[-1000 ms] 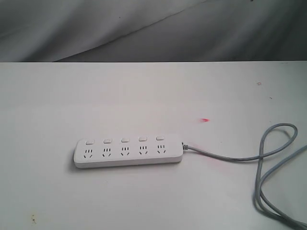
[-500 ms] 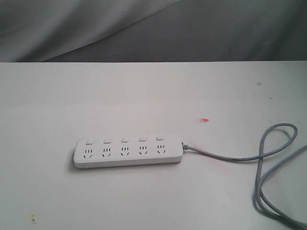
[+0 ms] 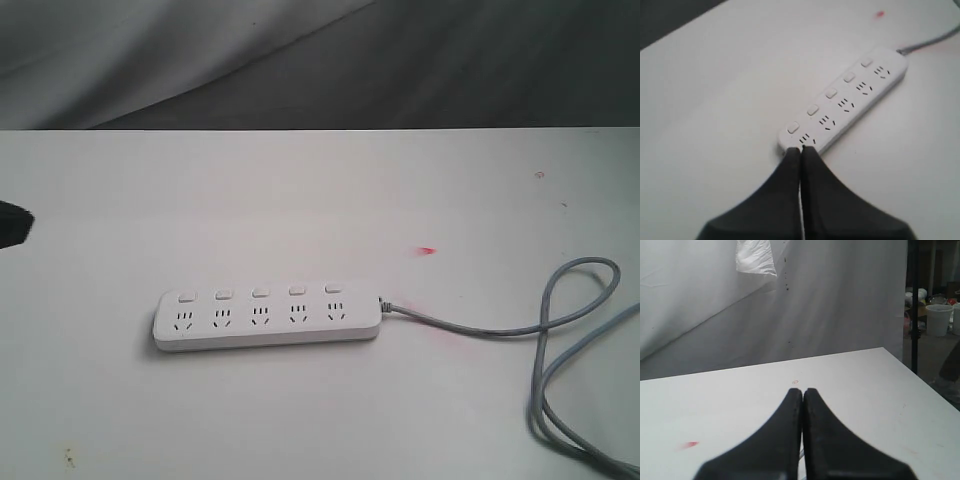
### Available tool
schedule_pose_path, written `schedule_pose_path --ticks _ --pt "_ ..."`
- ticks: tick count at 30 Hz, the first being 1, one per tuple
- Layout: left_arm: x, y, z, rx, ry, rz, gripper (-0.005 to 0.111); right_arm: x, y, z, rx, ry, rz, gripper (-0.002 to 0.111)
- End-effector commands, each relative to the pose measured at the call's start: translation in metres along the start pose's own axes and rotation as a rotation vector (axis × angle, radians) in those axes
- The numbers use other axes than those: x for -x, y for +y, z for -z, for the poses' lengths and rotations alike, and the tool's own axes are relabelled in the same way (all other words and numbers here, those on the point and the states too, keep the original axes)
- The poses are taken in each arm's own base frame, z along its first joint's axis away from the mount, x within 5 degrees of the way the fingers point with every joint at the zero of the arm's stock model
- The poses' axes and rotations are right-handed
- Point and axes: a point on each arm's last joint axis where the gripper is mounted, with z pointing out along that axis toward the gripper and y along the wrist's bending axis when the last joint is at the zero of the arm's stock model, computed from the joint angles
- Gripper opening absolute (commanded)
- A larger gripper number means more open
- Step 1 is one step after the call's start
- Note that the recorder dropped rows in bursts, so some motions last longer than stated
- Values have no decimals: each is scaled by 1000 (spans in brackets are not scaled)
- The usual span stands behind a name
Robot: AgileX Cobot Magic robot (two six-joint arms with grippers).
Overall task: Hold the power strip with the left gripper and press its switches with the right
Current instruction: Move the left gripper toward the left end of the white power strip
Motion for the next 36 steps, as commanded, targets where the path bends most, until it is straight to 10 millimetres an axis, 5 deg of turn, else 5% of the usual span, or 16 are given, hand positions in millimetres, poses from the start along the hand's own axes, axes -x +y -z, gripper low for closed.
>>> schedule_pose_path --ticks 1,12,25,36 --pt "15 4 -31 -175 76 -157 0 -1 0 0 -6 -1 0 0" --pt "6 28 -84 -135 189 -327 0 -1 0 0 -6 -1 0 0" --pt "-6 38 -122 -163 258 -511 0 -1 0 0 -6 -1 0 0" --pt "-16 39 -142 -220 318 -494 1 -1 0 0 -6 -1 0 0"
